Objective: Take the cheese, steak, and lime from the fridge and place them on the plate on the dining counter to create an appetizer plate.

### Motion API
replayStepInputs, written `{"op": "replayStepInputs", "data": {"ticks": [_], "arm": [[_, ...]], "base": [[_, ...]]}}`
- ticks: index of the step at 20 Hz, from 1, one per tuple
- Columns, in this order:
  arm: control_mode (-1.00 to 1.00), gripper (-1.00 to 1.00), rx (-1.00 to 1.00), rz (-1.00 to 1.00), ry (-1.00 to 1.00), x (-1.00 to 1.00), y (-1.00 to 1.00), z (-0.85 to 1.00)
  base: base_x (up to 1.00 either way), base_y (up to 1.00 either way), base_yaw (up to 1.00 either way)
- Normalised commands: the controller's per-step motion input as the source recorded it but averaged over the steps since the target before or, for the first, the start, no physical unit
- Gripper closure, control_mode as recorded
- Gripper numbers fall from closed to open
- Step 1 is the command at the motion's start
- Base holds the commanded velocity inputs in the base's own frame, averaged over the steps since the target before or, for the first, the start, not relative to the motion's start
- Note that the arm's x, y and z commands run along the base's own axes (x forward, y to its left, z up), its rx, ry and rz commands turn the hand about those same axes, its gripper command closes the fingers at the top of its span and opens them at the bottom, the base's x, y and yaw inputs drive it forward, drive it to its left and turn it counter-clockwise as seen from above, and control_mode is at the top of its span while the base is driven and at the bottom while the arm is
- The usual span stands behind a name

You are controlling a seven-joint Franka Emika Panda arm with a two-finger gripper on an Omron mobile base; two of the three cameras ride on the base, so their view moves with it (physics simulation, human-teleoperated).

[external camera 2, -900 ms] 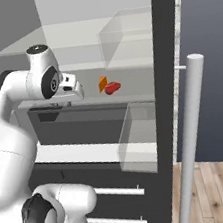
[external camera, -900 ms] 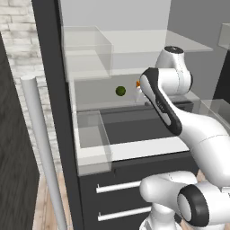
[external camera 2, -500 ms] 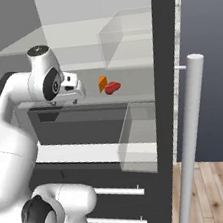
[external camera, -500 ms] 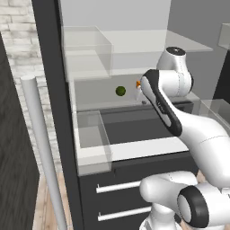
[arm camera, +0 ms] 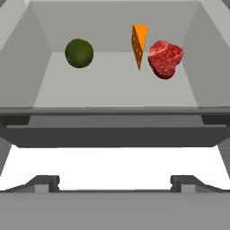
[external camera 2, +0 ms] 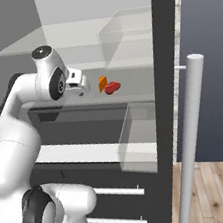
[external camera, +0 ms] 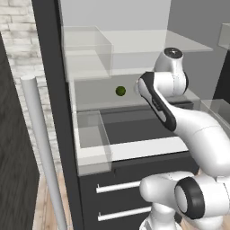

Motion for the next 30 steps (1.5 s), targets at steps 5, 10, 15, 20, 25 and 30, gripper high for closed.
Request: {"op": "replayStepInputs", "data": {"ticks": [5, 10, 15, 20, 25, 30], "arm": [[-1.00, -1.00, 0.00, -0.13, -0.10, 0.40, -0.03, 0.03], [-1.00, -1.00, 0.00, -0.08, -0.12, 0.36, 0.00, -0.01], [-1.00, -1.00, 0.00, -0.04, -0.06, 0.43, -0.18, -0.20], [-1.00, -1.00, 0.00, -0.01, -0.04, 0.39, -0.27, -0.29], [-1.00, -1.00, 0.00, 0.00, -0.02, 0.42, -0.23, -0.11], [-1.00, -1.00, -0.01, 0.00, -0.01, 0.45, -0.15, -0.09]], "base": [[0.00, 0.00, 0.00], [0.00, 0.00, 0.00], [0.00, 0.00, 0.00], [0.00, 0.00, 0.00], [0.00, 0.00, 0.00], [0.00, 0.00, 0.00]]}}
